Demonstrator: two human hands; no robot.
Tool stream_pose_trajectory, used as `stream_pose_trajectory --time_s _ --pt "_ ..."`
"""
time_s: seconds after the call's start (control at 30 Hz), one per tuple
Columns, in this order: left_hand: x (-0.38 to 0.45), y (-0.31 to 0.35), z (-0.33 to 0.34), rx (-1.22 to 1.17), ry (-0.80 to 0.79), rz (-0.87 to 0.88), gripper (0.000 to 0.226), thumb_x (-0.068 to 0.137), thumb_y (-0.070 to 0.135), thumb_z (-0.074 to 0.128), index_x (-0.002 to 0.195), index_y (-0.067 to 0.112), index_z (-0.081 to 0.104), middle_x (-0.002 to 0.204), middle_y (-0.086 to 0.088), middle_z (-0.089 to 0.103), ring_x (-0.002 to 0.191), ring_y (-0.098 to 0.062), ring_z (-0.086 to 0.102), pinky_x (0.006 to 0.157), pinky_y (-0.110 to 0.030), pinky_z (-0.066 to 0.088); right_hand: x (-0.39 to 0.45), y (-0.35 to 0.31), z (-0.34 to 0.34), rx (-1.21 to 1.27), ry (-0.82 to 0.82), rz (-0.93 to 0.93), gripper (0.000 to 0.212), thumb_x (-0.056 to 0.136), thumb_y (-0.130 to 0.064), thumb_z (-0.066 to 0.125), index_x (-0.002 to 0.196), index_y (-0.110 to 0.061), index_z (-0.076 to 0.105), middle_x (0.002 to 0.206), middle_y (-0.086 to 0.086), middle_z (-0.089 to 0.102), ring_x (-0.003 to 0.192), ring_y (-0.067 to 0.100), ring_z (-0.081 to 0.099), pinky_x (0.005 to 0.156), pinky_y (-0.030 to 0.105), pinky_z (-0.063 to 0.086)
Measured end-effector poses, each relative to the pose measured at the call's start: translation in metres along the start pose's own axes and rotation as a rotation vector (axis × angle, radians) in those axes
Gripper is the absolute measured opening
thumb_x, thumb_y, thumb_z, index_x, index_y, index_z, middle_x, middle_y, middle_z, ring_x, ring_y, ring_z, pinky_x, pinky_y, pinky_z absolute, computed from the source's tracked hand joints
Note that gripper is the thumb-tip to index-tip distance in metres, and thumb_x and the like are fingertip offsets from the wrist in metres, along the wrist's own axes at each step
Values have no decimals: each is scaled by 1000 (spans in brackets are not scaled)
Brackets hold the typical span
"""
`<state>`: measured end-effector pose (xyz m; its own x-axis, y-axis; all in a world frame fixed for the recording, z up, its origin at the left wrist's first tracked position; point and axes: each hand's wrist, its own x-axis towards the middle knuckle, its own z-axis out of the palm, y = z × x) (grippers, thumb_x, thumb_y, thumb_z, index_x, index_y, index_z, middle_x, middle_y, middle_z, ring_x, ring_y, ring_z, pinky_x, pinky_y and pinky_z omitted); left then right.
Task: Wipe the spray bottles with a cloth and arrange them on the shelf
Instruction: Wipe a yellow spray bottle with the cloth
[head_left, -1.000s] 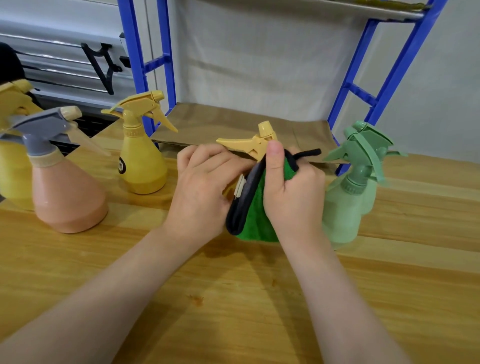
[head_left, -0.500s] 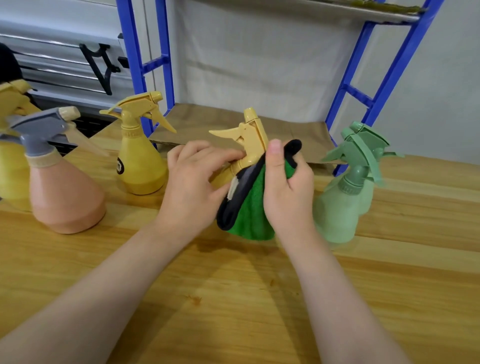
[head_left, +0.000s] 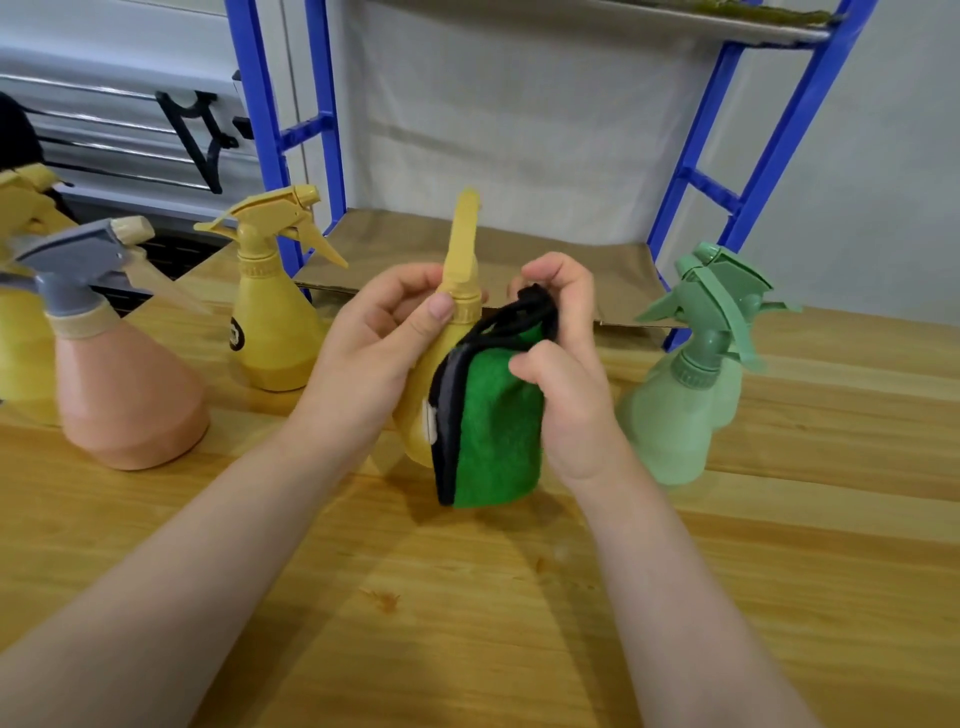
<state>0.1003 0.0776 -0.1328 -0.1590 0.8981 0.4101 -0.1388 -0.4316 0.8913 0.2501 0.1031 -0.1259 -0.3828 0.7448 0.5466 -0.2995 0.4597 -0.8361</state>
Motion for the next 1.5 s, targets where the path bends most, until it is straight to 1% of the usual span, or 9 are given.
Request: stream_pose_trajectory --time_s 0.13,0.3,0.53,0.7,0.93,1.07,1.23,1.37,1.5 --pt "-1 -1 3 -34 -81 3 24 92 17 55 114 10 60 102 0 72 94 -15 67 83 -29 56 1 1 3 6 68 -16 50 65 7 35 110 -16 35 88 -9 46 70 0 45 63 20 40" --pt "0 -4 0 -57 -146 30 26 90 27 63 114 17 62 106 2 68 102 -18 62 87 -29 51 7 8 4 -97 237 -60 51 75 3 53 114 -23 33 113 5 55 104 11 57 97 34 48" --pt "2 -3 -5 -88 -127 57 19 88 28 67 107 26 66 110 2 65 104 -17 59 90 -29 49 12 16 3 -154 334 42 4 84 -20 66 87 -22 65 125 10 64 112 17 64 92 27 50" --pt "2 -2 -3 -83 -53 64 15 91 29 64 105 30 70 107 4 70 101 -13 64 86 -26 50 7 9 10 -42 272 72 24 98 -5 52 103 -19 70 110 2 72 108 15 65 95 29 51" --pt "3 -2 -1 -18 47 26 16 95 26 56 105 24 68 102 7 72 100 -12 66 84 -26 51 3 7 19 -29 152 54 51 87 15 45 120 -19 61 130 5 63 126 15 56 112 42 40" --pt "2 -3 0 10 62 38 18 93 24 57 108 19 66 101 7 73 99 -14 68 86 -29 52 1 12 25 -98 202 131 53 89 -5 65 132 -20 38 131 -1 62 122 8 58 107 39 45" --pt "4 -6 -6 24 97 26 14 92 25 61 104 24 68 106 -2 72 102 -26 67 87 -39 53 -1 16 28 -502 381 38 27 89 -26 69 115 -19 64 111 -8 66 108 6 59 96 34 49" --pt "2 -5 -3 95 98 40 17 88 25 64 104 22 69 103 1 73 98 -18 68 83 -31 54 -3 16 29 -509 232 45 27 97 -24 54 123 -23 60 109 -8 68 105 9 62 91 36 51" --pt "0 -4 1 46 100 30 21 80 27 66 99 24 73 99 3 75 97 -14 70 82 -26 54 -5 11 29 -349 126 64 34 92 -22 54 125 -27 51 109 -15 64 105 1 60 87 17 47"
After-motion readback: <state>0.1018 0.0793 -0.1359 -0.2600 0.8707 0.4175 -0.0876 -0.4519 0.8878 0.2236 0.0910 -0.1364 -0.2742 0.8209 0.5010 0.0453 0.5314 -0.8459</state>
